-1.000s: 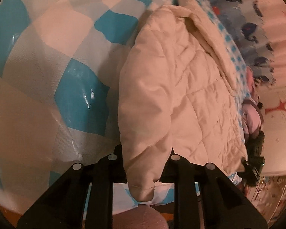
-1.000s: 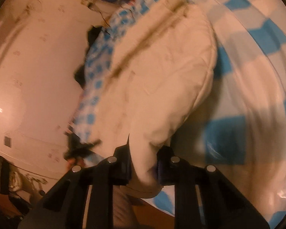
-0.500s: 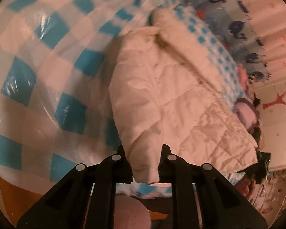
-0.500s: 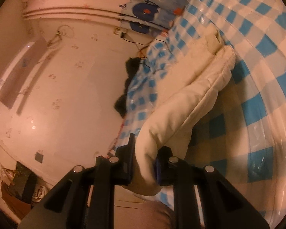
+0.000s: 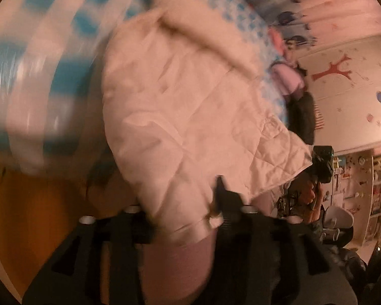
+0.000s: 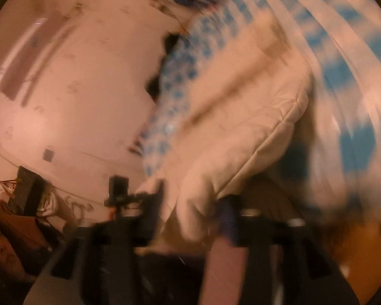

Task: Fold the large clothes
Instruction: 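Lift the held jacket edge with both grippers and fold it over the body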

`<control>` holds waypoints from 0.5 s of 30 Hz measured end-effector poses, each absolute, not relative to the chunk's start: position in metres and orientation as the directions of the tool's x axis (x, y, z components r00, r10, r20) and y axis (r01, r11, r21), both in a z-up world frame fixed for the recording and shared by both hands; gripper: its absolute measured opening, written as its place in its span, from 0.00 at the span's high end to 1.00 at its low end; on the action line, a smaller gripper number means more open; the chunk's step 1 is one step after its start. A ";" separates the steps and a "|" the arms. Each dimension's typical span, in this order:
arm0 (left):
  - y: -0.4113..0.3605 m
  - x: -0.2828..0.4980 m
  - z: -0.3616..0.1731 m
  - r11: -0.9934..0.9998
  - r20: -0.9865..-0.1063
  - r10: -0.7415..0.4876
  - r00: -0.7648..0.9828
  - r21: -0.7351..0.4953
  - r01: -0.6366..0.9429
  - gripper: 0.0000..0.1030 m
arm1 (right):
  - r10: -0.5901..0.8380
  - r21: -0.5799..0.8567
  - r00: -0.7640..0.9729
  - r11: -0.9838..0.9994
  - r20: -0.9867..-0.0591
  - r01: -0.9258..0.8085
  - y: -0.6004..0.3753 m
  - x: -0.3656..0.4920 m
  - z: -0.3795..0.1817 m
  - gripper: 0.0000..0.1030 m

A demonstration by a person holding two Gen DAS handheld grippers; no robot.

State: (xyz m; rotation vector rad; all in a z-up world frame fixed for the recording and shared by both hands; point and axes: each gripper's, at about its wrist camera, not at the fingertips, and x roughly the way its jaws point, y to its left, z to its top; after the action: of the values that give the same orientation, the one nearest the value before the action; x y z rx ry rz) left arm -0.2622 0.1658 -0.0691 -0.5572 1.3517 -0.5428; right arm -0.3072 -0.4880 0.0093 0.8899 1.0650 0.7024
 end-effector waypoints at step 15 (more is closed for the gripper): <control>0.185 -0.246 -0.132 0.601 -0.603 -0.774 0.192 -0.796 -0.075 0.19 | 0.874 0.925 0.304 0.358 -0.380 0.126 -0.516 -0.291 -0.083 0.15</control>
State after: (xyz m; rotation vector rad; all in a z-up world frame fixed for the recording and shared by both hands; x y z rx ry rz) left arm -0.2462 0.1851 -0.1318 -0.8197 1.3046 -0.5767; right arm -0.2913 -0.5157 -0.0835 1.1079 1.1697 0.6604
